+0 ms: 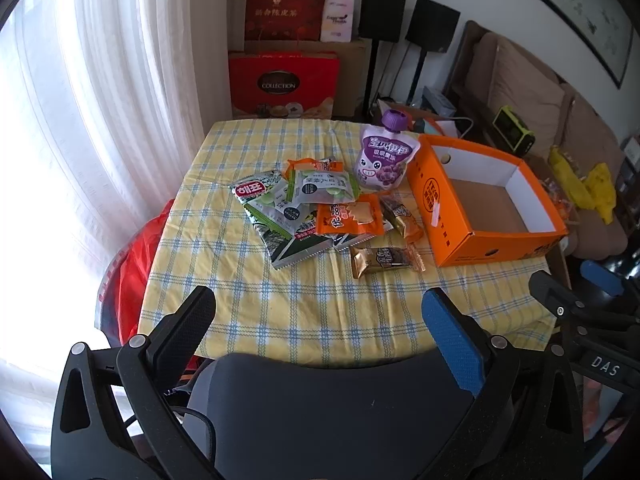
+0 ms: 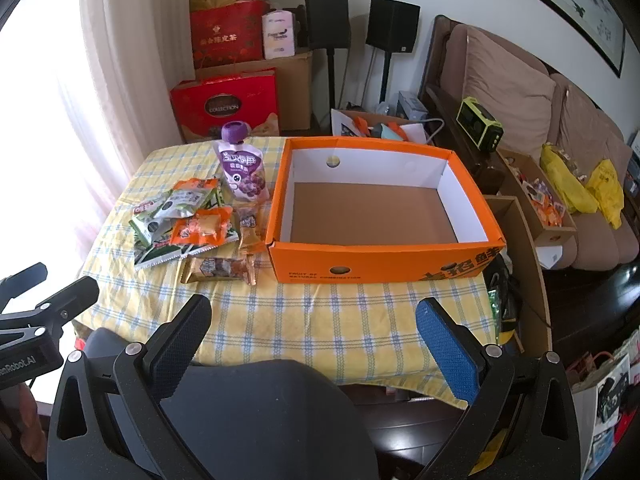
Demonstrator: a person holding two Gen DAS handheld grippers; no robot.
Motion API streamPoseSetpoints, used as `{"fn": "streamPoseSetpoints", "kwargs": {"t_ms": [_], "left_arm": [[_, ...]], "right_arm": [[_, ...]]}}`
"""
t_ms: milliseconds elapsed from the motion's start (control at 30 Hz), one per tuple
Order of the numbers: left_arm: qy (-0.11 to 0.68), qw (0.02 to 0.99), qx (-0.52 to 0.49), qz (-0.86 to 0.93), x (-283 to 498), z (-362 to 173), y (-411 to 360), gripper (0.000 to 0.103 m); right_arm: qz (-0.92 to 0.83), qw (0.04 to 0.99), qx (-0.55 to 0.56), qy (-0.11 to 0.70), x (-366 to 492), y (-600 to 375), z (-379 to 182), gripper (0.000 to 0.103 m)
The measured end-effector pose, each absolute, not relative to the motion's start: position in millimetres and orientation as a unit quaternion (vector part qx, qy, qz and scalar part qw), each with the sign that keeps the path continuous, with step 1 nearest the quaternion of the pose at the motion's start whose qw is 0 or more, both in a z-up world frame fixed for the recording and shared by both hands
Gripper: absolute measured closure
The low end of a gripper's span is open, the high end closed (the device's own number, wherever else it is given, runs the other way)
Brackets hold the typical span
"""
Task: Organize objects
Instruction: 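Move both tools toward the snack pile on the table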
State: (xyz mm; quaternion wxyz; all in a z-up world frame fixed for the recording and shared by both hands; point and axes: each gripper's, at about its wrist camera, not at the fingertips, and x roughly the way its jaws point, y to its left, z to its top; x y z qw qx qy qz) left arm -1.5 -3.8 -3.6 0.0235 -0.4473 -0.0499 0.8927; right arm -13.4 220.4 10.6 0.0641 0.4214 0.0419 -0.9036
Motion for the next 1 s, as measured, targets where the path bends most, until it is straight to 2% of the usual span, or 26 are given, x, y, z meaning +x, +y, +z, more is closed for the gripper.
{"fn": "streamPoseSetpoints", "kwargs": {"t_ms": [1000], "left_arm": [[-0.056, 0.074, -0.442, 0.892, -14.0, -13.8, -5.5, 0.0]], "right_arm": [[-0.9, 0.081, 0.427, 0.043, -24.6, 220.6, 3.3, 0.0]]}}
